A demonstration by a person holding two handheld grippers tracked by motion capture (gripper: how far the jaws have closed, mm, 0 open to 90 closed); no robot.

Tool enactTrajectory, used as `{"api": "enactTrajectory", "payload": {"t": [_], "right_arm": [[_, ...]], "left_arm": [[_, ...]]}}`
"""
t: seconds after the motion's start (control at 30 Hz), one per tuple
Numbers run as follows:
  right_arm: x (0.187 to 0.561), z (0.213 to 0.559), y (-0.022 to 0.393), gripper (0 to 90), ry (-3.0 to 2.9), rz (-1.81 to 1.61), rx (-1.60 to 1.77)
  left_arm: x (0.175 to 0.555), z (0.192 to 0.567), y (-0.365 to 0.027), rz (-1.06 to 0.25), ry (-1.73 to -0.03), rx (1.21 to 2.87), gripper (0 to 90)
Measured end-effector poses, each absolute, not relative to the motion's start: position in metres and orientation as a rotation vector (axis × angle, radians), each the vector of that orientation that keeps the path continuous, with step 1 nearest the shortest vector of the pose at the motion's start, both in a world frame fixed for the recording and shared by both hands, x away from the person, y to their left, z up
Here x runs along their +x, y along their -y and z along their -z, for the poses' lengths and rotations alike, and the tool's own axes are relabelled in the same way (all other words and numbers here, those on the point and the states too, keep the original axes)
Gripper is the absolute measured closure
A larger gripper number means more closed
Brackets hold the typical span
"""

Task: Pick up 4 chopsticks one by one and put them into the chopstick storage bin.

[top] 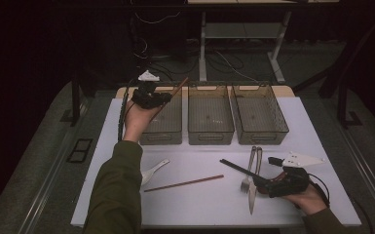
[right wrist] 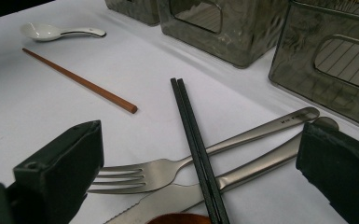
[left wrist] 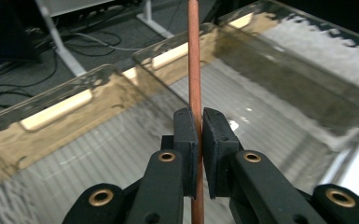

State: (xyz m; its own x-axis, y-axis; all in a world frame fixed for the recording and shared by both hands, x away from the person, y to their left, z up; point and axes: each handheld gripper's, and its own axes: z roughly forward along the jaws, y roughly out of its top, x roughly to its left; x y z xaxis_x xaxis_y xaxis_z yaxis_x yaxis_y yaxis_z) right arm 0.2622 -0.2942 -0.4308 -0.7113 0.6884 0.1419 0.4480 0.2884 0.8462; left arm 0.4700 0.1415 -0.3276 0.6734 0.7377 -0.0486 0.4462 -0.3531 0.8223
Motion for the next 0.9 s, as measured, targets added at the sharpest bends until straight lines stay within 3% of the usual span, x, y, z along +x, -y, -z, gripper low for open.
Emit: {"api": "enactTrajectory", "payload": {"t": [0.37, 0.9], "right_arm": [[0.262, 0.432, 0.295, 0.5, -2.31, -1.385, 1.036], [0.262, 0.432, 0.298, 0.6, -2.304, -1.387, 1.041]], "left_arm": [[0.501, 0.345, -0.155, -0.448, -1.038, 1.952, 83.9], [0.516, 0.374, -0.144, -0.438, -1.152, 2.028, 83.8]]}}
